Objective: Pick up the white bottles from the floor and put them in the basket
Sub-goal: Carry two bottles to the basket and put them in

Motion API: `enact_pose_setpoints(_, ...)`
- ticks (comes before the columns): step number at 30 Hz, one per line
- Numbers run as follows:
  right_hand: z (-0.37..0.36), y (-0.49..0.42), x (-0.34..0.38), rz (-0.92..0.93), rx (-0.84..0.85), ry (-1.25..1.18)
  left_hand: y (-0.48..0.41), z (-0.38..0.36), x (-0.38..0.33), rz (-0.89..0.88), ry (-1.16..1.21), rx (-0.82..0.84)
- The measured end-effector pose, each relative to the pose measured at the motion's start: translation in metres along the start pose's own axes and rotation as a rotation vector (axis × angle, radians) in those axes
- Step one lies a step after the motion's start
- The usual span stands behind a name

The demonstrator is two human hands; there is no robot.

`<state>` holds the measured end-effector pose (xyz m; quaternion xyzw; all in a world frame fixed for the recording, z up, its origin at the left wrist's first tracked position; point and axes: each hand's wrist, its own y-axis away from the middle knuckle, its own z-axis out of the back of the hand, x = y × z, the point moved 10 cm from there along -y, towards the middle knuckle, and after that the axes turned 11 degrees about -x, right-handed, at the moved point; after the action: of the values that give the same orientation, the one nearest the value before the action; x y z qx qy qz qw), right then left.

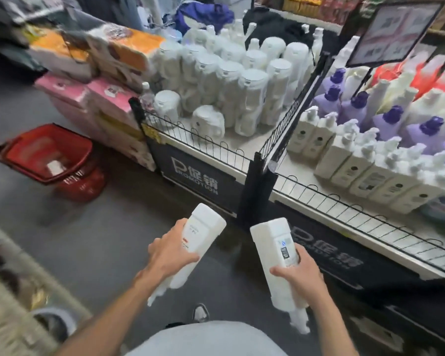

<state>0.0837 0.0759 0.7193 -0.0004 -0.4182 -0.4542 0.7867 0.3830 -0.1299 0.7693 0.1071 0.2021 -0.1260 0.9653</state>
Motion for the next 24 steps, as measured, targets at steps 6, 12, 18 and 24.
enact_pose_setpoints(6, -0.074, -0.029, 0.093, 0.129, 0.132, -0.009, -0.021, 0.046, 0.083, 0.199, 0.065, -0.093)
enact_pose_setpoints(12, -0.130, -0.064, 0.150, 0.158, 0.273, 0.019, -0.031, 0.062, 0.142, 0.409, 0.097, -0.170)
enact_pose_setpoints(18, -0.191, -0.106, 0.214, 0.281, 0.427, 0.152, -0.035, 0.069, 0.180, 0.598, 0.173, -0.251)
enact_pose_setpoints(24, -0.247, -0.136, 0.292, 0.409, 0.544, 0.258, -0.038, 0.082, 0.201, 0.728, 0.182, -0.318)
